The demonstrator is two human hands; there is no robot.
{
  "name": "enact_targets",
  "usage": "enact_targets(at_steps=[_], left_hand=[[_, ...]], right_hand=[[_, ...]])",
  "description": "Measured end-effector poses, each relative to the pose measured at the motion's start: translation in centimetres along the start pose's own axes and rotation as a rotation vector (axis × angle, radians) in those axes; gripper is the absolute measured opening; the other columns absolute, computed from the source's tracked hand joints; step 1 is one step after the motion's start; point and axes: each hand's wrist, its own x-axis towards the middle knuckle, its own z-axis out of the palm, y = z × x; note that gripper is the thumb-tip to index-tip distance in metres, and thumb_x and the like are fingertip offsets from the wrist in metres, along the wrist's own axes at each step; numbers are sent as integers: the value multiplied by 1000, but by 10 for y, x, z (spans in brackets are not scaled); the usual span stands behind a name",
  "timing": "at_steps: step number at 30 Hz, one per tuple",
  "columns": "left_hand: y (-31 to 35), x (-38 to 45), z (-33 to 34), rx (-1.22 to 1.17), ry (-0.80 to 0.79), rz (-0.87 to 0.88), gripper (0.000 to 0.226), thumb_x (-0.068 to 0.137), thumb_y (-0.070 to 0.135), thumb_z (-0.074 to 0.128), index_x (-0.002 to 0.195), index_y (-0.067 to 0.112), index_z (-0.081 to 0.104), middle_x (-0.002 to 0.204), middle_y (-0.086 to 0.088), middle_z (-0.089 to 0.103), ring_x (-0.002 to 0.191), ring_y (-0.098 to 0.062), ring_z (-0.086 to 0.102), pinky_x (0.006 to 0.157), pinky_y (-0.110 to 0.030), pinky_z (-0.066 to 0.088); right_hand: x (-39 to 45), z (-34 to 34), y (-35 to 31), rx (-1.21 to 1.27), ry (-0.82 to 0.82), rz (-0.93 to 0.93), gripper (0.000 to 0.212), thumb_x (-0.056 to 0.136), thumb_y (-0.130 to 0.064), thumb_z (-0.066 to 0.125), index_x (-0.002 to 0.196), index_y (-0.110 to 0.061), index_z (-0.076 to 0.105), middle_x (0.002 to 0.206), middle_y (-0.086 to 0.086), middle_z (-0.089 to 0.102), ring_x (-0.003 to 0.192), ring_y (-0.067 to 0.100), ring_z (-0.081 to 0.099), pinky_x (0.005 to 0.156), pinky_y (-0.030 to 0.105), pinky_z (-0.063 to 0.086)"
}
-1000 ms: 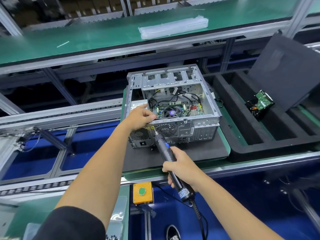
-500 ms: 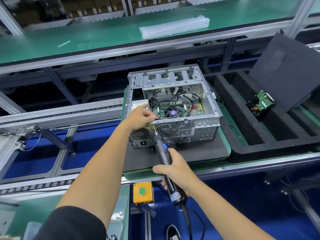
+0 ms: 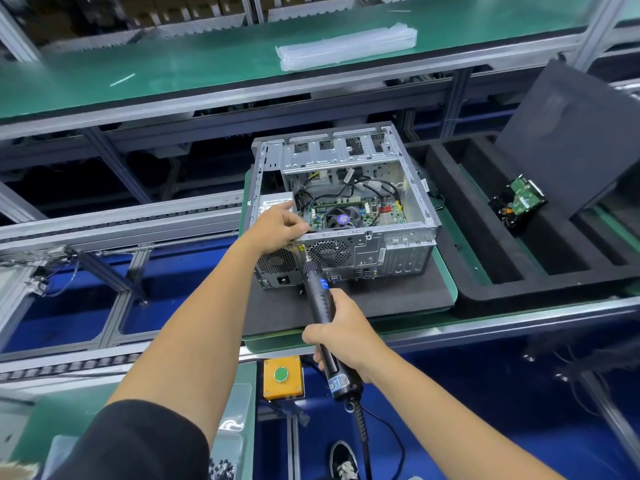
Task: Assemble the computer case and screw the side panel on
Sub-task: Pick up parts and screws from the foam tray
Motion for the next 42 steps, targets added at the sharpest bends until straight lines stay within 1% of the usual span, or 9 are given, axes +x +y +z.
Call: enact_targets(at_steps=[5, 9, 13, 19, 31, 33, 36, 39, 42], left_hand=[[-3, 1, 1, 1, 10, 0, 22, 92, 17, 59, 82, 0, 70, 113, -4, 67, 143, -9, 19, 106, -24, 19], [-4, 3, 2, -2, 26, 7, 22, 92, 15, 59, 86, -2, 71, 112, -6, 67, 142, -10, 19, 104, -23, 20], [-5, 4, 2, 1, 26, 0, 20, 91, 16, 60, 83, 3, 72, 111, -5, 67, 142, -9, 19, 106, -26, 21], [-7, 6, 3, 2, 37, -3, 22, 91, 16, 60, 81, -1, 70, 108, -4, 68, 142, -10, 20, 108, -28, 22], [-8, 7, 2, -7, 21, -10, 24, 90, 17, 61, 84, -5, 69, 116, 2, 63, 141, -5, 19, 109, -27, 20], [-5, 7, 1, -40, 15, -17, 19, 90, 16, 62, 84, 1, 72, 104, 9, 64, 132, -2, 31, 102, -26, 25], [9, 11, -3, -78, 137, 14, 16, 89, 16, 60, 78, 17, 72, 88, 9, 67, 88, -3, 58, 79, -26, 41], [33, 23, -7, -110, 240, 52, 20, 91, 19, 58, 78, 15, 71, 83, -2, 70, 76, -13, 60, 69, -28, 47], [66, 40, -5, -164, 222, 78, 28, 96, 23, 52, 82, 6, 69, 70, -8, 62, 54, -5, 54, 54, -18, 44]], right_hand=[[1, 0, 0, -7, 3, 7, 39, 73, -12, 69, 102, -25, 45, 92, 9, 55, 47, 18, 61, 50, 32, 53], [1, 0, 0, -9, 3, 26, 53, 71, -14, 69, 118, -21, 43, 94, 8, 53, 47, 18, 61, 50, 31, 51], [1, 1, 0, 4, 10, 21, 40, 72, -11, 69, 102, -23, 45, 89, 11, 54, 49, 20, 61, 50, 34, 53], [3, 12, -1, -63, 93, 7, 44, 65, -18, 69, 101, -18, 44, 99, 18, 57, 71, 31, 59, 71, 53, 58], [1, 10, -10, -81, 70, 11, 44, 73, -19, 73, 107, -20, 44, 105, 16, 59, 74, 29, 60, 75, 51, 59], [-4, 9, -11, -85, 47, 15, 44, 73, -20, 73, 106, -21, 45, 105, 16, 59, 74, 29, 60, 75, 53, 59], [-13, 3, -19, -77, -2, -19, 41, 72, -21, 75, 102, -24, 47, 94, 11, 58, 64, 25, 59, 64, 46, 59], [-6, -19, -44, -6, 16, -106, 42, 74, -13, 75, 105, -21, 48, 82, 8, 55, 48, 23, 58, 49, 35, 53], [6, -55, -77, -16, 76, -195, 41, 80, -7, 73, 111, -20, 49, 83, 11, 54, 47, 25, 55, 46, 35, 52]])
